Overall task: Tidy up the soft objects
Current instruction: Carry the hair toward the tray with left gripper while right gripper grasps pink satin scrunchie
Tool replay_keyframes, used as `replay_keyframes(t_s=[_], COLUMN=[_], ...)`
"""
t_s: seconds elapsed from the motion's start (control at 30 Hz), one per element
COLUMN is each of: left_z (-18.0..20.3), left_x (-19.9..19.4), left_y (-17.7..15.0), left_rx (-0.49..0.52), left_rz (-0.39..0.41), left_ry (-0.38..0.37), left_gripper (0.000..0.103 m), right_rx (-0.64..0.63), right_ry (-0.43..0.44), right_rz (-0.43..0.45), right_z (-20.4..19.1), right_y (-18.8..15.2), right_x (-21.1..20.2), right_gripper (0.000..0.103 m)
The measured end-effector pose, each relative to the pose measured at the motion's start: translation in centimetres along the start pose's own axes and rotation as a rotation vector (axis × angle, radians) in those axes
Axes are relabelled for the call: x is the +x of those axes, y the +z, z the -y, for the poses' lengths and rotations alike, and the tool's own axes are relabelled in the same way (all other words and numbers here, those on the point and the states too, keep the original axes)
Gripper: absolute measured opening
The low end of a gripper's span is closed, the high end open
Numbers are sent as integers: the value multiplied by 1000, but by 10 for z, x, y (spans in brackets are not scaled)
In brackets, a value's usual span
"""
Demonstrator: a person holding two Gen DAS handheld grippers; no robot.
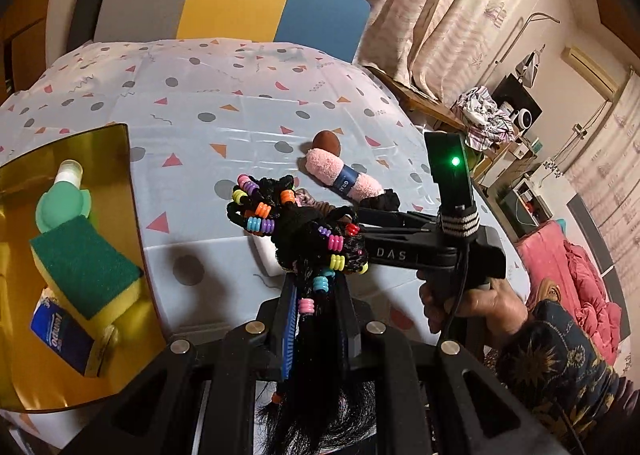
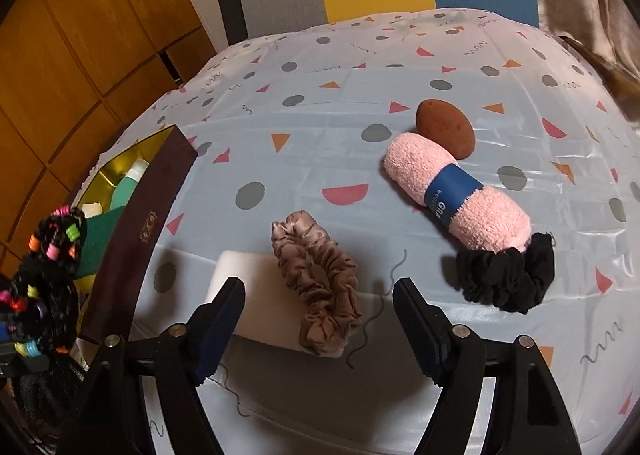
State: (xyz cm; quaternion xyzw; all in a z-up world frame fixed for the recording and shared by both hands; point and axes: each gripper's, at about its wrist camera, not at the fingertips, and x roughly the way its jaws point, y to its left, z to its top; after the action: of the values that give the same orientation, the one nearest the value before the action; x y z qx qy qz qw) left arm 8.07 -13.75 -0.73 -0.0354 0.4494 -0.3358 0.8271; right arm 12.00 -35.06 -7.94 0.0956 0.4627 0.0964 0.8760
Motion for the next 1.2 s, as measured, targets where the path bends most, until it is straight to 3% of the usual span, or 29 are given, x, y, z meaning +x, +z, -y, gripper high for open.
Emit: replay_keyframes(t_s=[0.07, 0.13, 0.17, 0.2, 0.27, 0.3, 0.47, 0.7, 0.93, 1.07, 1.2], left_z=[-1, -1, 0, 0, 2, 3, 0, -30, -108, -157, -200], left_x=[-2, -5, -6, -6, -9, -10, -18, -51, -88, -86, -71], left_y=[-1, -2, -3, -3, -4, -5, -5, -3, 8, 21, 31], left_rx=[0, -1, -2, -2, 8, 12, 4, -64, -180, -166, -172], left_rz=[2, 6, 7, 7, 11, 13, 25, 78, 140, 98, 50], left_ry=[6, 9, 11, 12, 20, 25, 27, 60, 215, 348, 436], left_gripper=[15, 15, 15, 15, 15, 15, 15, 15, 15, 15, 16], right_rx=[-16, -39, -53, -64, -87, -90, -115, -42, -46, -50, -53], right_ry=[3, 6, 3, -3, -5, -1, -30, -41, -48, -44, -46], right_rz=[-10, -27, -37, -42, -48, -52, -40, 3, 12, 10, 5], right_z=[-2, -6, -8, -9, -12, -13, -16, -3, -5, -5, -5], right_y=[1, 0, 0, -1, -2, -2, -4, 2, 3, 2, 2], right_x=[3, 7, 10, 11, 14, 15, 12, 0, -4, -4, -2], right_gripper=[72, 57, 55, 48, 24, 20, 18, 18, 18, 18, 18])
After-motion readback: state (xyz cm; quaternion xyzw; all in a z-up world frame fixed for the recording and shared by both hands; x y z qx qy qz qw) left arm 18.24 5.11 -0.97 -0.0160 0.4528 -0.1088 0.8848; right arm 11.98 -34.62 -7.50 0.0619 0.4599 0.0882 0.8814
